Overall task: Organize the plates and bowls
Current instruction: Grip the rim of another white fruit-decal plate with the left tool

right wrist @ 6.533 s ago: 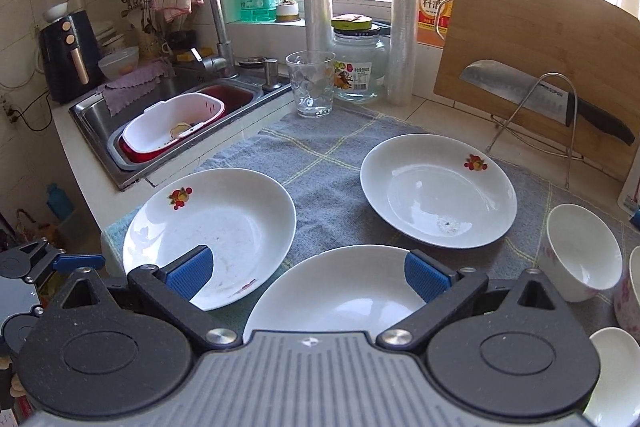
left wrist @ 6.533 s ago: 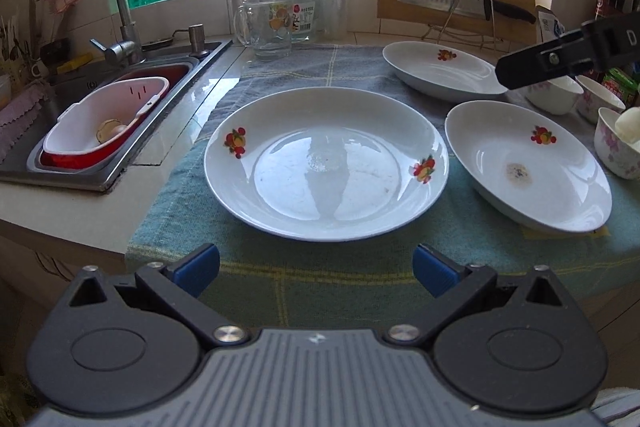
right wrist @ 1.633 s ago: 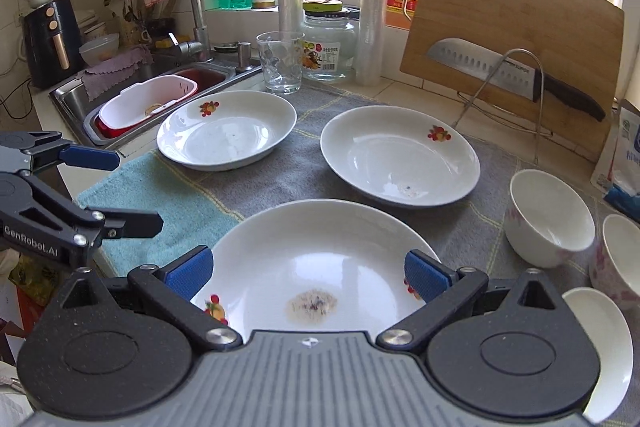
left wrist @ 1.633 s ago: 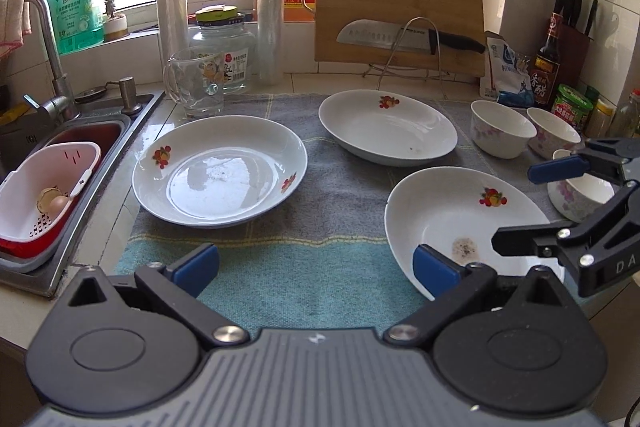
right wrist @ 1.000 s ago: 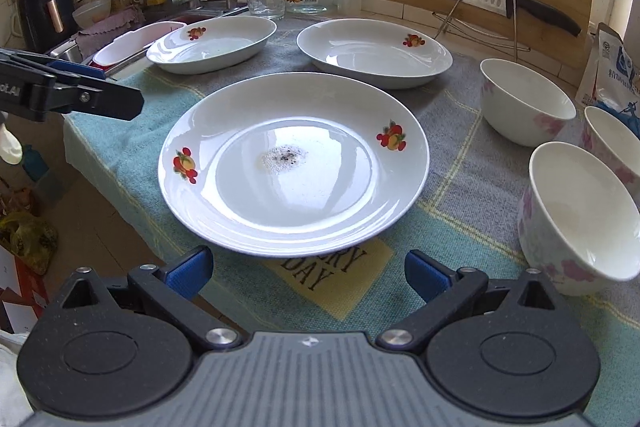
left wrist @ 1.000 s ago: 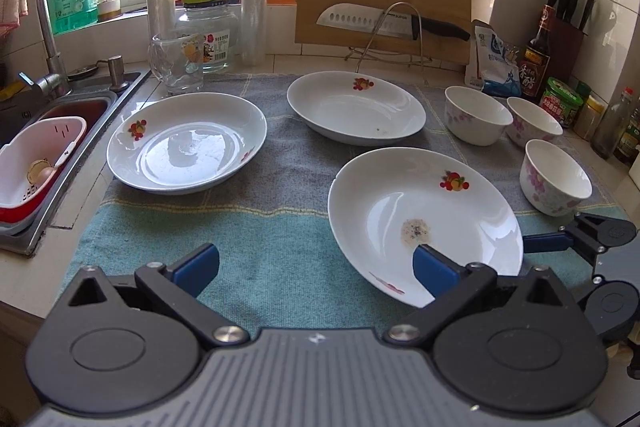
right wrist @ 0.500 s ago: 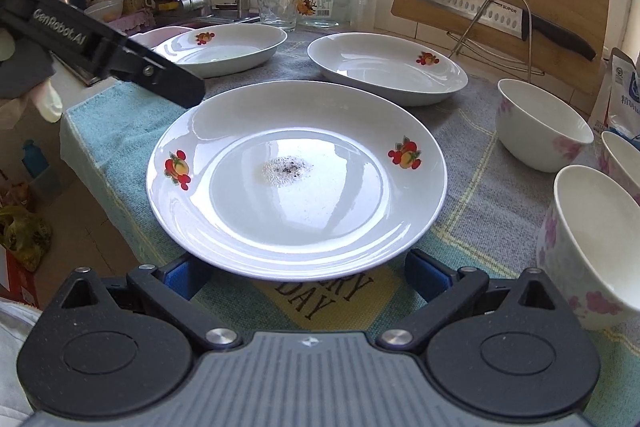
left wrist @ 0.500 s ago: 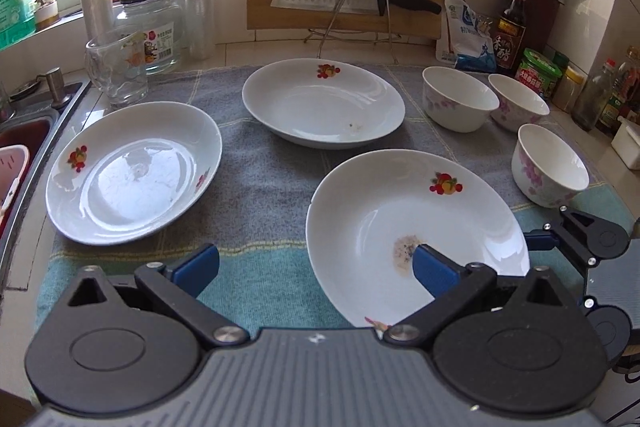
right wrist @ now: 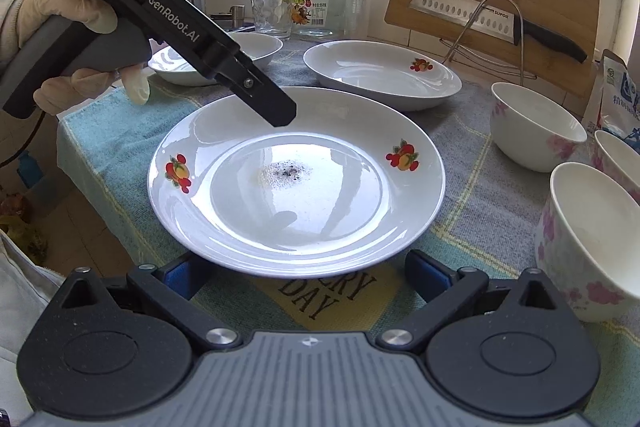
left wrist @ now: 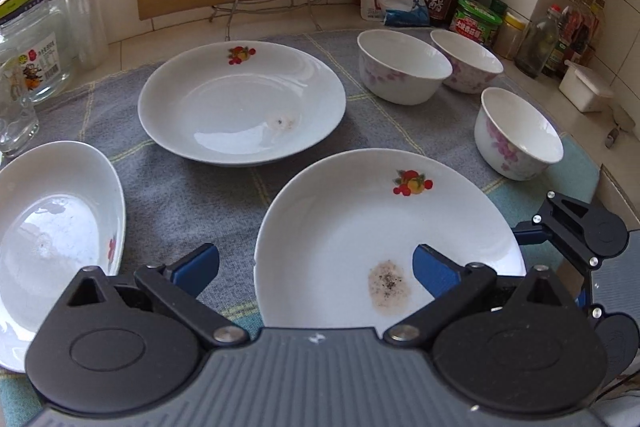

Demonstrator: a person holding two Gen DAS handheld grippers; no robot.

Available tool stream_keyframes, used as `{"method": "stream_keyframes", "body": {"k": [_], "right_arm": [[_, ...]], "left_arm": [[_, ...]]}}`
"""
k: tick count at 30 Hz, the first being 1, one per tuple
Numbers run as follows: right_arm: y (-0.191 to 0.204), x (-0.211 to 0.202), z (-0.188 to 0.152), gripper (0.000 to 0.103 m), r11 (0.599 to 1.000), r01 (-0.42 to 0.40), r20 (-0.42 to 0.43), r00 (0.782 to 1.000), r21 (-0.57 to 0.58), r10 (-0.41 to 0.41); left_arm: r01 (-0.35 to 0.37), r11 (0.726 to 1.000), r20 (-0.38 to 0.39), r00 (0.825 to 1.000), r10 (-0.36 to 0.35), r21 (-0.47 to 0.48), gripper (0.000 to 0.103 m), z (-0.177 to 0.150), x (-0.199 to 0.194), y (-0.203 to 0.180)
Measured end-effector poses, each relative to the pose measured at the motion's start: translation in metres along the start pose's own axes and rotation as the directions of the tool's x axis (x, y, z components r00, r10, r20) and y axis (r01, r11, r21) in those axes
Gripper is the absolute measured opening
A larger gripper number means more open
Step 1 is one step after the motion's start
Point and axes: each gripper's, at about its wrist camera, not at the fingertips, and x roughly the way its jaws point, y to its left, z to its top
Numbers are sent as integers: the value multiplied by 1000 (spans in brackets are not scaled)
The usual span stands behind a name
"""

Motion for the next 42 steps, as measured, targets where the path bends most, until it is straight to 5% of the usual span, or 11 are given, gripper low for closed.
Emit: {"method": "stream_keyframes", "body": {"k": [7, 16, 29, 42], "right_arm": [[1, 0, 1, 103, 1000, 3, -7, 1000, 3, -3], [5, -1, 3, 103, 999, 21, -7, 1000, -27, -21], [5, 0, 7, 103, 999, 3, -19, 1000, -44, -4], [3, 4, 12, 103, 999, -6, -44, 999, -38, 4]], "left_arm": [[116, 992, -96, 989, -110, 51, 99, 12, 19, 9], [216, 975, -197, 959, -202, 52, 79, 31, 32, 18], [264, 961, -290, 929, -230, 82, 78, 41, 39, 17], [338, 940, -383, 875, -296, 44, 79, 57, 50, 26]]}}
